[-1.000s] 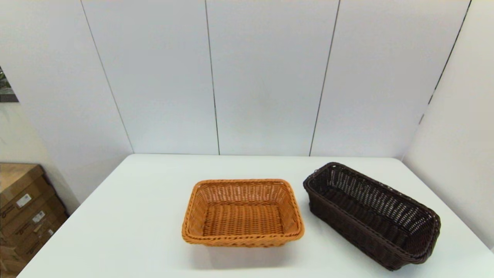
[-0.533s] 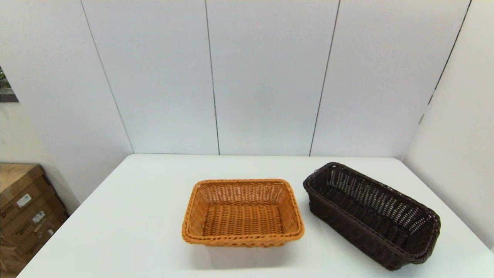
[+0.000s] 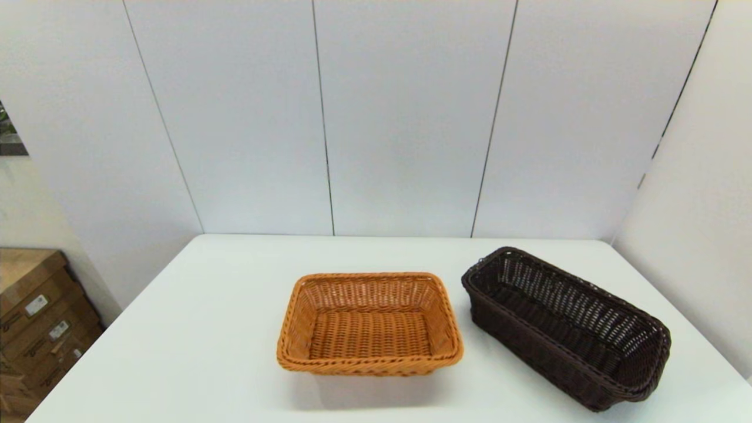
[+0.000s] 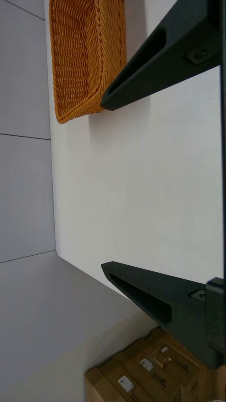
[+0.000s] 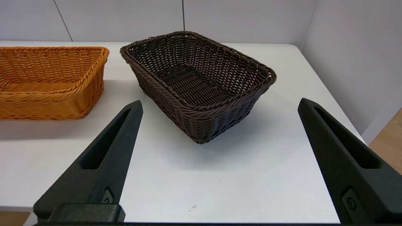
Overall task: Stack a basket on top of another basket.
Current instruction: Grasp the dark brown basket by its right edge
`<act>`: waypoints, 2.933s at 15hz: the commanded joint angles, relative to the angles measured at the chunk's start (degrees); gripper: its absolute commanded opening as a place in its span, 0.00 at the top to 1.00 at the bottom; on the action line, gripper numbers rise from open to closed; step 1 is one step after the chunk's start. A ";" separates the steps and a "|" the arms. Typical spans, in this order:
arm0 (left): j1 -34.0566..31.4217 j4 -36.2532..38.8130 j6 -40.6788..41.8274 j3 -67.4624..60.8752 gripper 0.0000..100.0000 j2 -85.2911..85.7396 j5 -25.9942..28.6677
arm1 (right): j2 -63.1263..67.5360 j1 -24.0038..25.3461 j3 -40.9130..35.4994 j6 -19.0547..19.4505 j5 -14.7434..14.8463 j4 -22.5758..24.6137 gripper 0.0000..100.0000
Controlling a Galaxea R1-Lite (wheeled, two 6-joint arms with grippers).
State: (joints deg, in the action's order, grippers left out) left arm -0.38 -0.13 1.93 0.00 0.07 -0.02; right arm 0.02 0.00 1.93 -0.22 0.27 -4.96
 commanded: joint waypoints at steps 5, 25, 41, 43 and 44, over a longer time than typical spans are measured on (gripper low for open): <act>0.03 -0.04 0.01 -0.09 0.00 -0.07 -0.06 | -0.02 0.00 0.10 0.13 0.00 -0.05 0.00; -0.06 -0.04 0.01 0.00 0.00 -0.07 -0.06 | 14.48 0.88 19.34 0.31 -3.52 -6.29 0.00; -0.06 -0.04 -0.17 0.00 0.00 -0.07 -0.06 | 47.00 -0.35 54.24 1.01 4.30 -42.15 0.00; -0.06 -0.04 0.01 0.00 0.00 -0.07 0.02 | 47.17 -0.44 53.97 0.75 4.65 -44.52 0.00; -0.06 -0.04 0.27 0.00 0.00 -0.07 0.11 | 47.70 -0.44 53.53 0.48 5.09 -45.14 0.00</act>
State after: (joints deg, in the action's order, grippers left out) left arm -0.40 -0.16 1.95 0.00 0.07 0.00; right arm 46.45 -0.40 55.87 0.51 4.95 -49.12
